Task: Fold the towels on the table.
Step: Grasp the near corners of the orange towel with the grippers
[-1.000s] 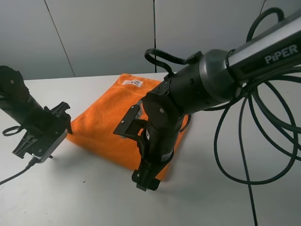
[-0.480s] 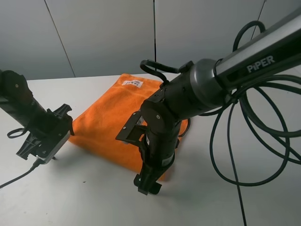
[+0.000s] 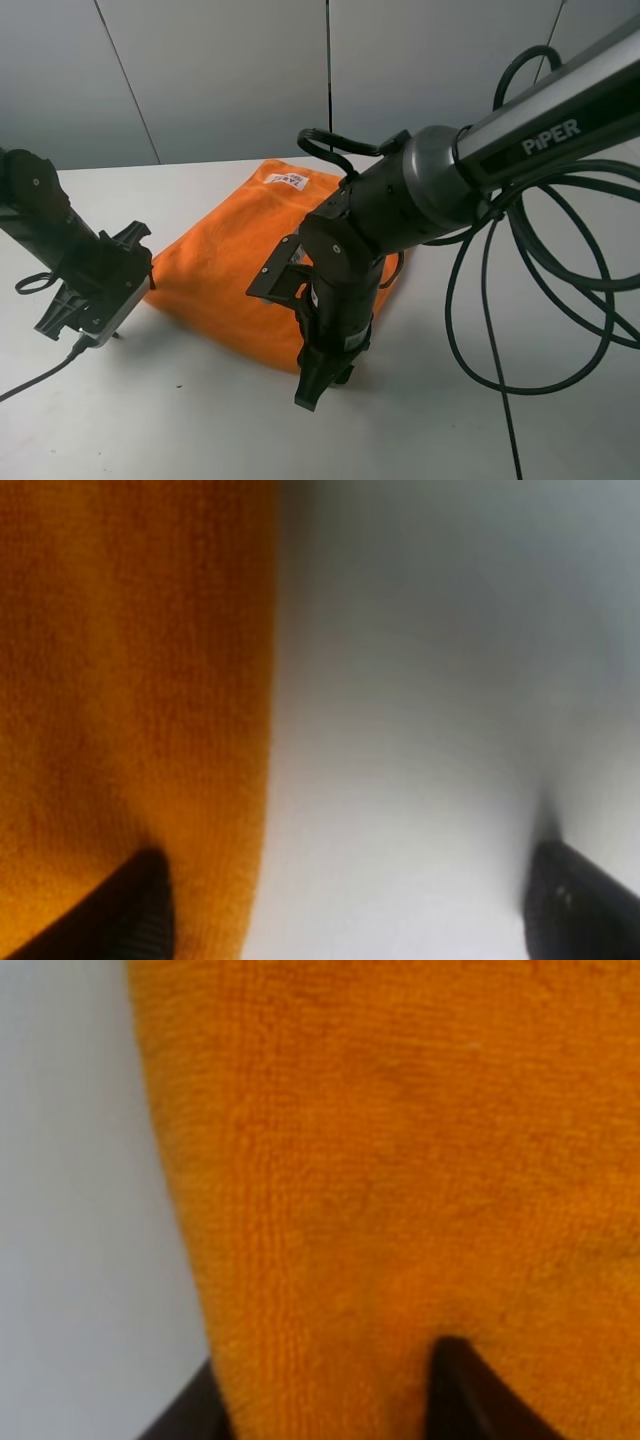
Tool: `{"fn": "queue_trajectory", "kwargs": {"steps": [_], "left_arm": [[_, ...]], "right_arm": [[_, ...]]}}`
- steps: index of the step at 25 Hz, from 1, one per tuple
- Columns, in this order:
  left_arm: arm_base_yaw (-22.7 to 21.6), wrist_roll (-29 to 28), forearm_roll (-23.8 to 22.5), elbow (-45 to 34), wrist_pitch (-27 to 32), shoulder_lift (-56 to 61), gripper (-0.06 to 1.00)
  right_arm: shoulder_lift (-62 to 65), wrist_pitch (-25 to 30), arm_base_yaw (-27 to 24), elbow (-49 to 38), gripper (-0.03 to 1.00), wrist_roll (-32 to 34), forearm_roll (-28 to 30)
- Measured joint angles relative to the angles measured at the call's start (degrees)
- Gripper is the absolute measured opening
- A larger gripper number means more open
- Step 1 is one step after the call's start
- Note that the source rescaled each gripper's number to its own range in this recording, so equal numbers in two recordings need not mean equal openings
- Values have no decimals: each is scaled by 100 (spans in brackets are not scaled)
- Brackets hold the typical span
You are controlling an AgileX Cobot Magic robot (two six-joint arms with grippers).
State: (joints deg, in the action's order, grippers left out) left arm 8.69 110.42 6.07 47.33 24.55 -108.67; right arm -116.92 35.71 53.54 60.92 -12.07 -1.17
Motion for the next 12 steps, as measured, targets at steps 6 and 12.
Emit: {"fn": "queue_trajectory", "kwargs": {"steps": [6, 12], "left_arm": [[0, -595, 13, 12, -327, -131, 18], [0, -670, 178, 46, -381, -229, 0]], "right_arm": [[0, 0, 0, 0, 0, 0, -11], [-9, 32, 0, 0, 0, 0, -48]]}}
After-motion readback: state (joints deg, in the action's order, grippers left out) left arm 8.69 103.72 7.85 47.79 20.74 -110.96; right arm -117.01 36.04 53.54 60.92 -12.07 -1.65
